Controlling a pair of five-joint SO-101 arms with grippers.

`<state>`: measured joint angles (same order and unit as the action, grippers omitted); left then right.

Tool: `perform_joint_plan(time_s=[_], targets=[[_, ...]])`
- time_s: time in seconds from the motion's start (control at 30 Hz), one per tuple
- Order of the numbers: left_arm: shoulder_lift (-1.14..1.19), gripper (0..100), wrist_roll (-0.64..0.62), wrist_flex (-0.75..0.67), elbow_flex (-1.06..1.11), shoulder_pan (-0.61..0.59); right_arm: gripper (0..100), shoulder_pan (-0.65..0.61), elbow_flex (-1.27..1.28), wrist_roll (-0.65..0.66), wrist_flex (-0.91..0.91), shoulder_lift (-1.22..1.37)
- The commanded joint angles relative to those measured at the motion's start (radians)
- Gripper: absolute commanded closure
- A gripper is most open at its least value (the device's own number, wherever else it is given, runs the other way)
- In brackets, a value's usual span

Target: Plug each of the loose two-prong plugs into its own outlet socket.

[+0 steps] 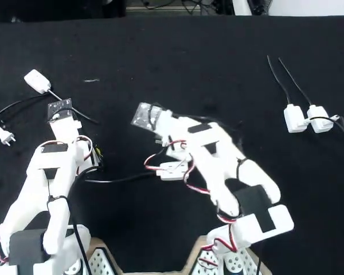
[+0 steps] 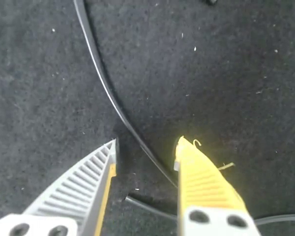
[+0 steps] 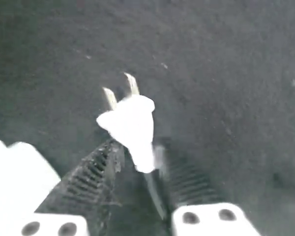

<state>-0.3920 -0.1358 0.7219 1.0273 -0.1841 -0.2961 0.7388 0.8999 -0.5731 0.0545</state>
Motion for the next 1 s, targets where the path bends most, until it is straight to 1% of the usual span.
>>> perform_joint_plan(time_s=[0.0,0.13,0.33,0.4,0.5,0.63,0.7,0.8,0.97], targets=[[-0.025,80,-0.011,-0.014,-0.005,0.012,98.6,0.098,0.005,0.005,-0.044,-0.104],[-0.026,80,-0.011,-0.014,-0.005,0.012,98.8,0.084,0.137,-0.017,-0.087,-0.325],[-0.028,80,-0.011,-0.014,-0.005,0.012,98.8,0.025,0.341,-0.183,-0.098,-0.75],[-0.028,80,-0.011,-0.011,-0.005,0.012,98.8,-0.015,0.395,-0.262,-0.115,-0.872],[-0.029,80,-0.011,-0.008,-0.005,0.012,98.8,-0.121,0.464,-0.333,-0.114,-0.995],[-0.032,80,-0.011,0.003,-0.007,-0.002,98.8,-0.279,0.486,-0.391,-0.069,-1.041],[-0.061,80,-0.012,0.057,-0.025,-0.015,98.8,-0.327,0.487,-0.42,-0.021,-1.023],[-0.149,80,-0.012,0.095,-0.016,-0.045,98.8,-0.358,0.486,-0.493,0.061,-0.969],[-0.367,80,-0.014,0.091,0.082,-0.074,98.8,-0.385,0.532,-0.663,0.238,-0.852]])
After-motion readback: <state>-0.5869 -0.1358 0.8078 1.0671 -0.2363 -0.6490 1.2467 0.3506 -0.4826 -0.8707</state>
